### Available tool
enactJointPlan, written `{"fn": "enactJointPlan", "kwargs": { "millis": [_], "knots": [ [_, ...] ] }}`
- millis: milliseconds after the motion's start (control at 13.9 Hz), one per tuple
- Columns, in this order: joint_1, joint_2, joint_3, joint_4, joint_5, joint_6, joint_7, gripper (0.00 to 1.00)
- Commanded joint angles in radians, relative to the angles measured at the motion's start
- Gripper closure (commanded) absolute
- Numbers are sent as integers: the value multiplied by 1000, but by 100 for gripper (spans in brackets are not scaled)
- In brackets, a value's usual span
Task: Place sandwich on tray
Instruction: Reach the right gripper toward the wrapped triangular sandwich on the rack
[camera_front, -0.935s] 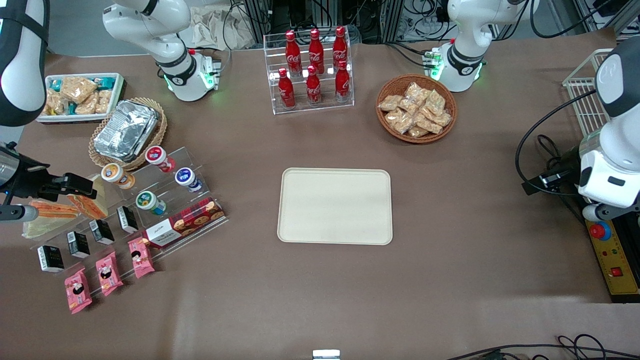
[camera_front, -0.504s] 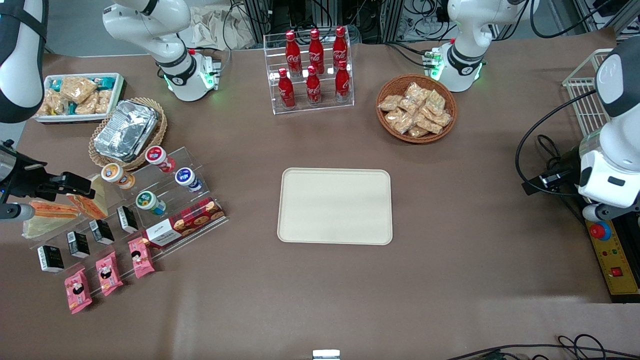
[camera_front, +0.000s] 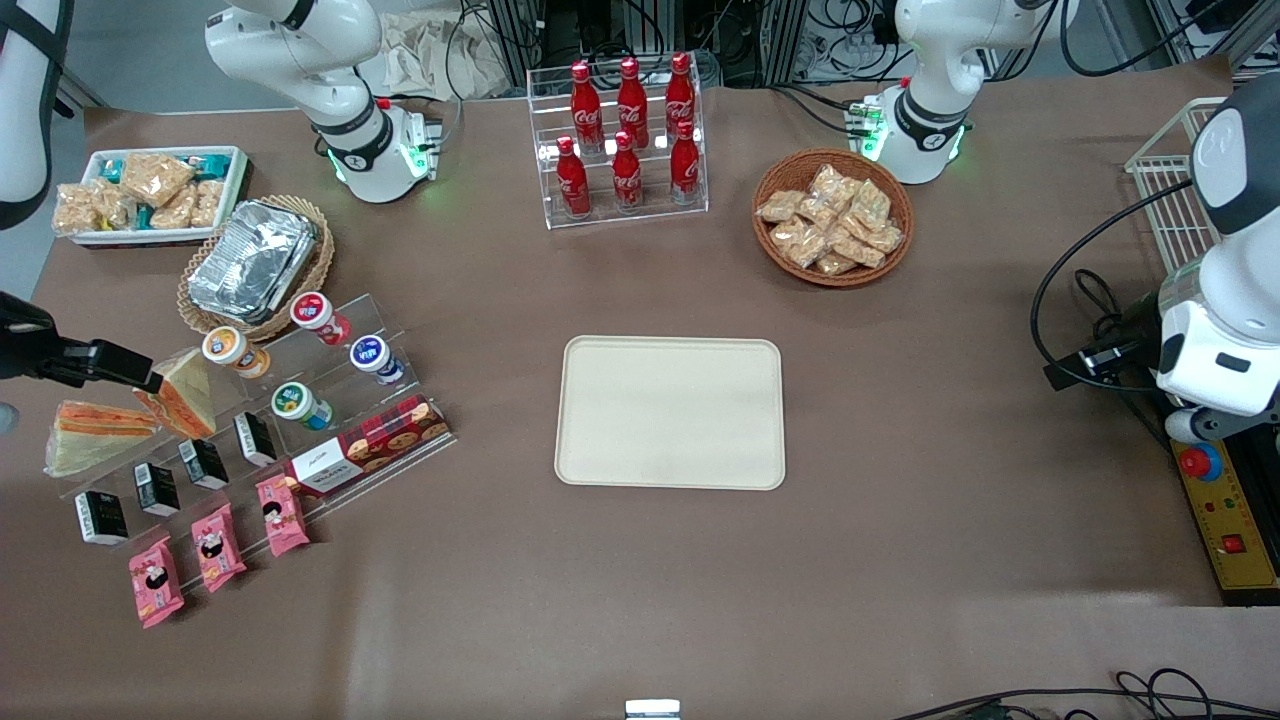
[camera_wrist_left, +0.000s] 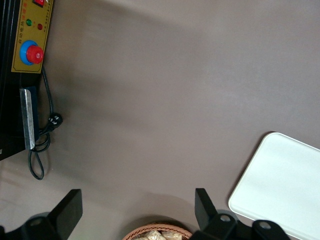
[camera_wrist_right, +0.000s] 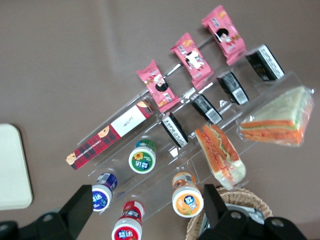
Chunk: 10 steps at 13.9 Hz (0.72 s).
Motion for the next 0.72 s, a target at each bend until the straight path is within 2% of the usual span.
{"fn": "enactJointPlan", "kwargs": {
  "millis": [0, 504, 647],
  "knots": [
    [-10, -9, -21, 0, -4, -5, 94, 1],
    [-99, 48, -100, 0, 3, 12, 179, 1],
    [-101, 68, -129, 0, -18, 54, 275, 1]
  ]
}}
